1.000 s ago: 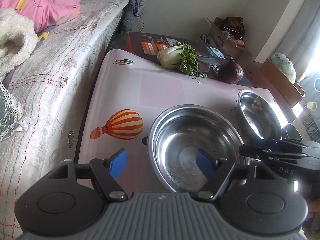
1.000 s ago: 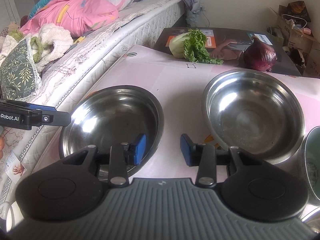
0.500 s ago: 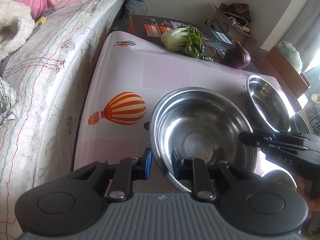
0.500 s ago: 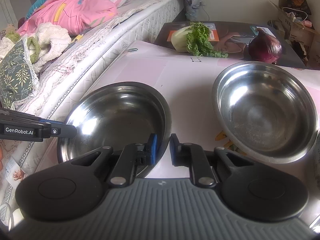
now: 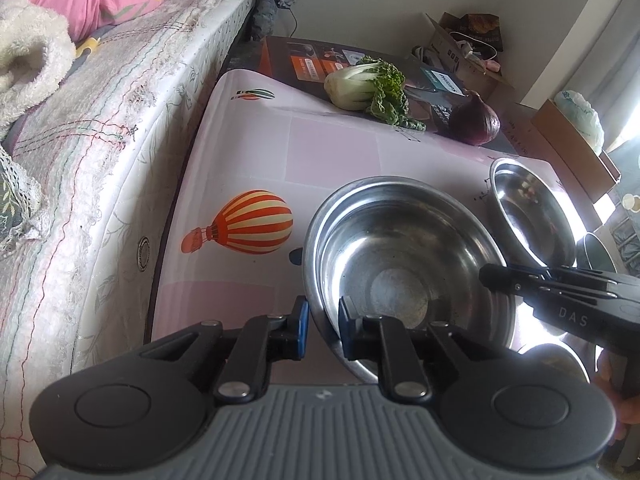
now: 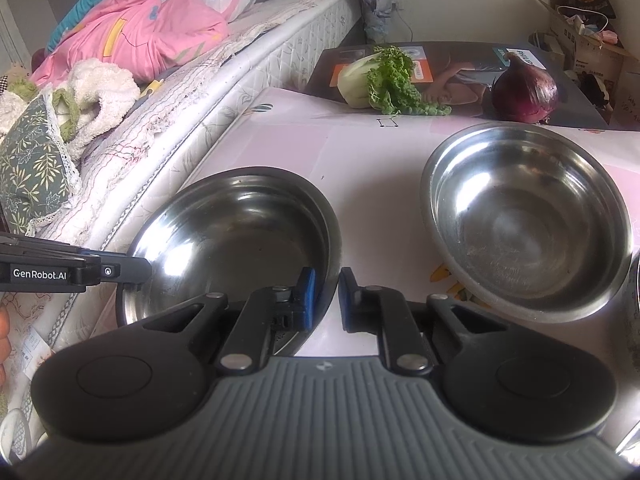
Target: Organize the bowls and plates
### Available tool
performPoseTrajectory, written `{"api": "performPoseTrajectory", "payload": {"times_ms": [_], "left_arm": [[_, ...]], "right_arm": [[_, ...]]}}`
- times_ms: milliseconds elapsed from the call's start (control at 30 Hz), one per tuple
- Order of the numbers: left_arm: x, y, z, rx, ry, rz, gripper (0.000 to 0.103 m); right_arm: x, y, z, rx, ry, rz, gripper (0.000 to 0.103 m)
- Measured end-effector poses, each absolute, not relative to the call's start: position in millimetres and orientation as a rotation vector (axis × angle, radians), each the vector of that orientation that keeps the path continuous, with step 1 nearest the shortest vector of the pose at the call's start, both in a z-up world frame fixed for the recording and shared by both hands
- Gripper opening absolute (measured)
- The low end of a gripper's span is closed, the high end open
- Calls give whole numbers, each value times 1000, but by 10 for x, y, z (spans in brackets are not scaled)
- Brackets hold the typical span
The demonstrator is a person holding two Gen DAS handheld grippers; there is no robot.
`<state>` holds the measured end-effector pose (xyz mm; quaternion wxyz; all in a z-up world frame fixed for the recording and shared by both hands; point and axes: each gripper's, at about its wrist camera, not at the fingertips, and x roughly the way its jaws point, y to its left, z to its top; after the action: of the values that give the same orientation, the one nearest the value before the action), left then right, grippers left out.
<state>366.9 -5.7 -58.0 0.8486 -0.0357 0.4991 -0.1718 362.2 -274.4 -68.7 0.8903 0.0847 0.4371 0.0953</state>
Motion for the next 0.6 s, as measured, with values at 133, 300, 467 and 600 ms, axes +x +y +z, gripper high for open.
{"api": "performPoseTrajectory", "payload": {"times_ms": [133,300,467,600], "left_arm": [[3652,-61,-528,-74,1041,-363,17],[3606,-81,-443,-71,1024,-365,17],[3545,-116,-336,-65,1004,-369,17],[3487,-194,-231,-53,985,-376,17]], "right_arm": [[3603,-2754,-638,181,900,196,11],[3579,-2781,-574,192,893,194,11],[3526,-2827,-490,204,880,193,11],[3450,-2896,-413,213,864,188,11]]}}
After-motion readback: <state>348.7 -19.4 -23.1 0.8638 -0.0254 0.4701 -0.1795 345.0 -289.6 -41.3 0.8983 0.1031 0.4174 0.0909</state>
